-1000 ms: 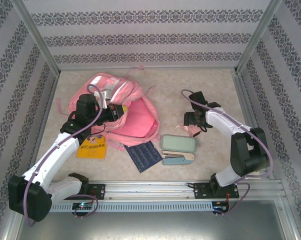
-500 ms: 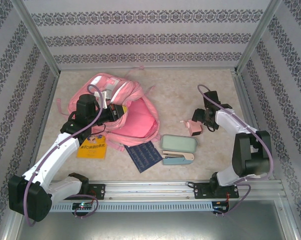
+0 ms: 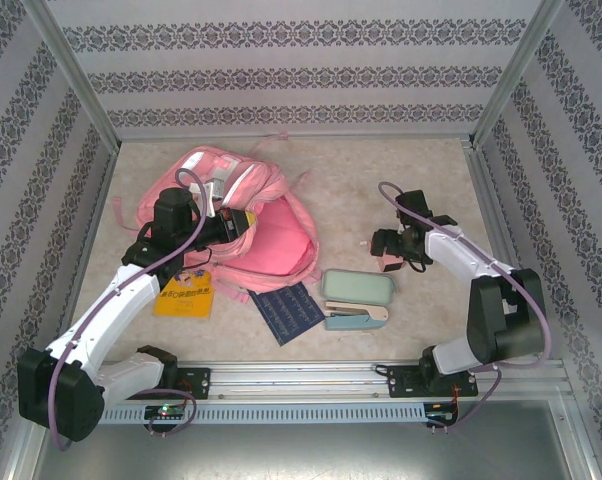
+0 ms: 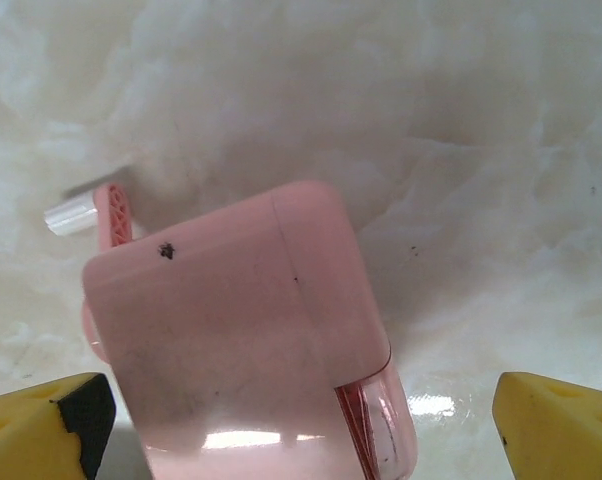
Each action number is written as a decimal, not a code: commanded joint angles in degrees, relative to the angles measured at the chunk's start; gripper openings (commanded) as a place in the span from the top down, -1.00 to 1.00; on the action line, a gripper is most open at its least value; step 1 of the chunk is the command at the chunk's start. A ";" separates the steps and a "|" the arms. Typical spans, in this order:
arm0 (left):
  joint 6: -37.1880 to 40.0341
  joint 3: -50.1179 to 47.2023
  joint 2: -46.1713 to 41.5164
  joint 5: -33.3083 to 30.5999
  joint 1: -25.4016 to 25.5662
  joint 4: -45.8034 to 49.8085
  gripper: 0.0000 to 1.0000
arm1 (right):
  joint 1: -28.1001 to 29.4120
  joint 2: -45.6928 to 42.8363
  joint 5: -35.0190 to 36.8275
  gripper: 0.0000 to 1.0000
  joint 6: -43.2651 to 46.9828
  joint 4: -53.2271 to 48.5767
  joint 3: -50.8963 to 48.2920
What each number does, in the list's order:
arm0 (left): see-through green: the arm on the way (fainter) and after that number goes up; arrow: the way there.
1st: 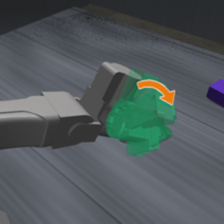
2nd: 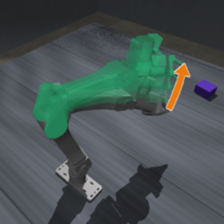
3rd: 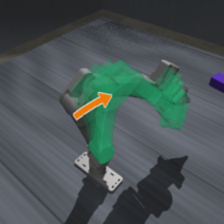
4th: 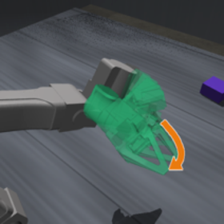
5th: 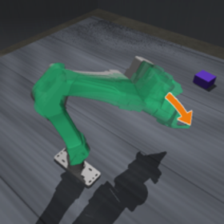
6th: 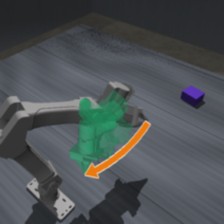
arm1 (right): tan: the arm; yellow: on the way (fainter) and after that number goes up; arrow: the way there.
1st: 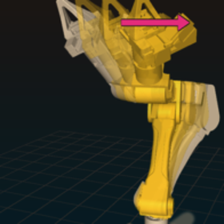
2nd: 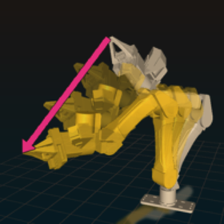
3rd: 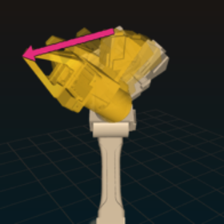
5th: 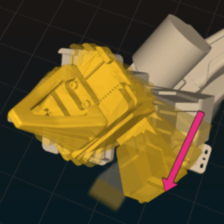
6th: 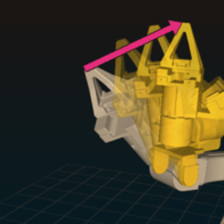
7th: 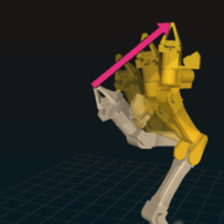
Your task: Pack the student bag
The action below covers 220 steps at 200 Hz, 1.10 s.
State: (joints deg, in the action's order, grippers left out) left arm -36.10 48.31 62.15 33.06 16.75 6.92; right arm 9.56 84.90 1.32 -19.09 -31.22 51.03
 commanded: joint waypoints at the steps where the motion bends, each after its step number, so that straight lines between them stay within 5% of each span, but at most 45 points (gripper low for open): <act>1: -1.96 0.03 -0.86 3.51 -0.20 -5.95 1.00 | 0.61 2.24 1.17 -0.94 2.13 -0.70 0.49; 95: -1.92 -0.05 -1.11 3.33 -0.20 -6.04 1.00 | -3.44 2.28 -8.47 -0.25 -5.82 5.50 -3.06; 166: -0.90 4.37 0.43 3.05 -0.24 -3.38 1.00 | -3.92 -8.63 -3.96 0.07 -8.07 3.28 -2.68; 220: 0.85 9.94 0.49 0.69 -0.27 -1.17 1.00 | 5.27 -16.35 -13.20 0.19 -14.09 6.01 1.82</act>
State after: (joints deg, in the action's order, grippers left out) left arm -36.25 52.90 63.18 32.47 16.75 8.73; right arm 10.00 70.30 -5.37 -28.38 -28.29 49.67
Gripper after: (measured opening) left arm 0.047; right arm 0.638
